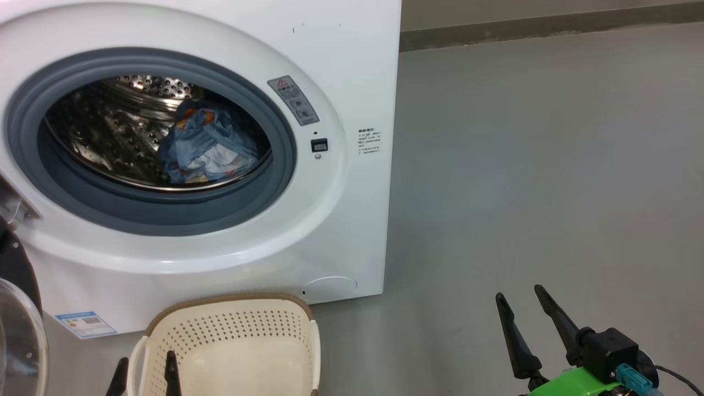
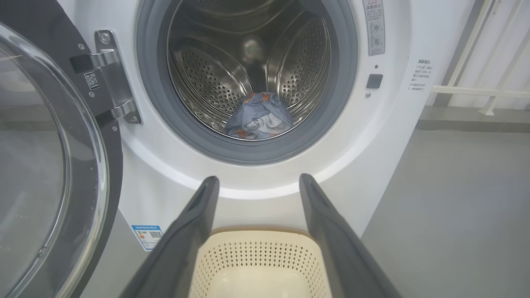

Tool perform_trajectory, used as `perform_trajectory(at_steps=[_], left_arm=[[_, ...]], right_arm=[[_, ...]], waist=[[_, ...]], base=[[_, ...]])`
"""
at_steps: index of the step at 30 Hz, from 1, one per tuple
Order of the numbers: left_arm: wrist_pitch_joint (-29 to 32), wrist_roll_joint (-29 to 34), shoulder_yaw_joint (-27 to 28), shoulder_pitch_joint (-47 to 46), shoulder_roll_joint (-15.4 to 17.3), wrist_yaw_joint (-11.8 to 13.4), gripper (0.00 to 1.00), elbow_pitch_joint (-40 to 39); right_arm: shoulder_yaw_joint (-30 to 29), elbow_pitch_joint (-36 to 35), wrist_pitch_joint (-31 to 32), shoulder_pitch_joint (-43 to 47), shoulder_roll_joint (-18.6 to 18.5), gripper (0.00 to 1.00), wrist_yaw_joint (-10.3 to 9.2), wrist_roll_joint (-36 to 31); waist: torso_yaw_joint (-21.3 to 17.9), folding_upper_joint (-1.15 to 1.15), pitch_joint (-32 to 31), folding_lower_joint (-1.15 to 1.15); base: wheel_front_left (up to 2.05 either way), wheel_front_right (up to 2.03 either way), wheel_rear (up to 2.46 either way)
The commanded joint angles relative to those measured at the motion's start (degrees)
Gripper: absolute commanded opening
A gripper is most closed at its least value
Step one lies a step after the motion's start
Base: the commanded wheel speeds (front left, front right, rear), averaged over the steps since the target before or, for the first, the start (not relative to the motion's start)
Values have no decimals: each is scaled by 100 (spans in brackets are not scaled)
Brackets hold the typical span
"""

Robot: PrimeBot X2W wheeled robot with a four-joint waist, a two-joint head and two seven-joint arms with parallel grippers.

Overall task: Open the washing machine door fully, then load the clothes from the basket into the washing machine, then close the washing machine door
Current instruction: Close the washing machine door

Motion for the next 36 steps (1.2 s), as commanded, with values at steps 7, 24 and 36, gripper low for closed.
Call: perform_trajectory(at_steps=[7,24,36], left_arm=[[-32,-3,113,-194,13,27,100,-66],[-32,165,195,-253,13,13,100,120],[-32,124,276,-327,13,28,100,14]], right_arm=[[153,-121,-27,-189,-3,100,9,-61],[158,-107,-27,-123,0,100,9,-41],[128,-108,-27,-113,1,100,9,-18]], waist=[[37,0,-5,0],[97,0,-78,0],[117,0,-37,0]], base=[[0,0,0],[-66,48,18],[-195,194,2]])
